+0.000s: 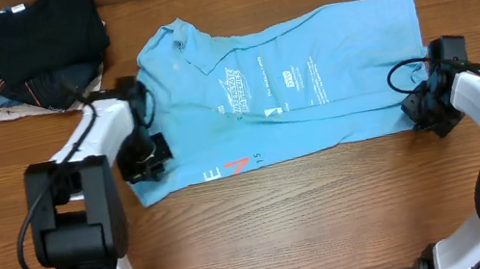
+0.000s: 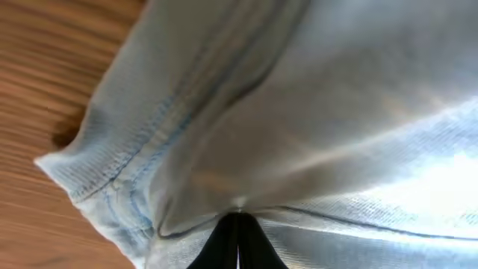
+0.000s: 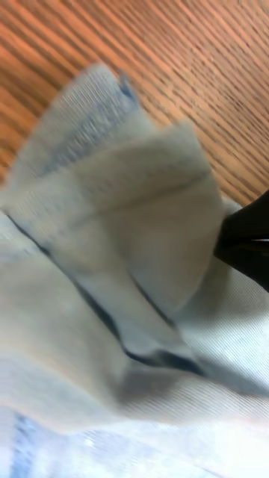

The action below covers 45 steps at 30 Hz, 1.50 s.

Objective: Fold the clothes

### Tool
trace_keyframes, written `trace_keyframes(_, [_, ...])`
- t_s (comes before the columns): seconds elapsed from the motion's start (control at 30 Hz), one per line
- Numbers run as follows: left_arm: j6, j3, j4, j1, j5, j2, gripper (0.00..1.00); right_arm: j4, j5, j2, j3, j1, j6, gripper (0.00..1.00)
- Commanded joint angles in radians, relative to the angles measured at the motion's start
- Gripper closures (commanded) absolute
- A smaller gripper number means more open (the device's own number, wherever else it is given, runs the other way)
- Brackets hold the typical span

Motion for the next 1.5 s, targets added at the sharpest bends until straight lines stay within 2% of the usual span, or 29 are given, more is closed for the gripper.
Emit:
trace_keyframes(0.0, [0.060, -0.012, 0.004, 0.061, -0.085, 0.039, 0.95, 0.001, 0.010, 0.006, -0.004, -0.032, 0.011, 0.96])
trace_keyframes(0.13, [0.063, -0.012, 0.008, 0.069, -0.090, 0.039, 0.96, 0.002, 0.010, 0.006, 0.000, -0.047, 0.011, 0.96])
trace_keyframes(0.27, [0.059, -0.012, 0.007, 0.069, -0.164, 0.039, 0.96, 0.000, 0.010, 0.006, 0.001, -0.063, 0.010, 0.96])
trace_keyframes(0.47, [-0.028, -0.012, -0.009, 0.069, -0.291, 0.039, 0.96, -0.028, 0.010, 0.006, 0.002, -0.098, 0.011, 0.96])
trace_keyframes(0.6, [-0.032, -0.004, -0.021, 0.069, -0.293, 0.039, 0.96, -0.062, 0.011, 0.006, 0.016, -0.109, 0.016, 0.96])
trace_keyframes(0.97, [-0.051, 0.192, -0.202, 0.068, -0.288, 0.037, 0.93, -0.335, 0.009, -0.003, 0.284, -0.112, 0.018, 0.96])
trace_keyframes(1.07, [-0.051, 0.232, -0.229, 0.067, -0.280, 0.037, 0.94, -0.379, -0.035, -0.003, 0.335, -0.107, -0.017, 0.88])
trace_keyframes(1.1, [-0.050, 0.240, -0.231, 0.066, -0.272, 0.037, 0.93, -0.379, -0.082, -0.003, 0.341, -0.103, -0.057, 0.81])
trace_keyframes(1.17, [-0.050, 0.253, -0.230, 0.060, -0.243, 0.037, 0.93, -0.371, -0.185, -0.003, 0.342, -0.095, -0.127, 0.64])
trace_keyframes(1.2, [-0.046, 0.253, -0.220, 0.055, -0.221, 0.037, 0.91, -0.369, -0.241, -0.003, 0.341, -0.087, -0.164, 0.53])
trace_keyframes(1.23, [-0.030, 0.253, -0.211, 0.049, -0.188, 0.037, 0.89, -0.371, -0.280, -0.003, 0.341, -0.078, -0.181, 0.39])
trace_keyframes(1.27, [-0.011, 0.253, -0.203, 0.043, -0.155, 0.037, 0.86, -0.376, -0.301, -0.003, 0.341, -0.069, -0.181, 0.31])
trace_keyframes(1.3, [0.004, 0.253, -0.200, 0.037, -0.122, 0.037, 0.79, -0.383, -0.321, -0.003, 0.341, -0.059, -0.181, 0.24])
trace_keyframes(1.4, [0.031, 0.253, -0.196, 0.019, -0.058, 0.037, 0.52, -0.402, -0.346, -0.003, 0.339, -0.019, -0.175, 0.21])
trace_keyframes(1.43, [0.030, 0.253, -0.196, 0.012, -0.053, 0.037, 0.47, -0.409, -0.346, -0.003, 0.339, -0.002, -0.163, 0.21])
trace_keyframes(1.47, [0.030, 0.253, -0.196, 0.006, -0.053, 0.037, 0.47, -0.415, -0.346, -0.003, 0.338, 0.013, -0.152, 0.21])
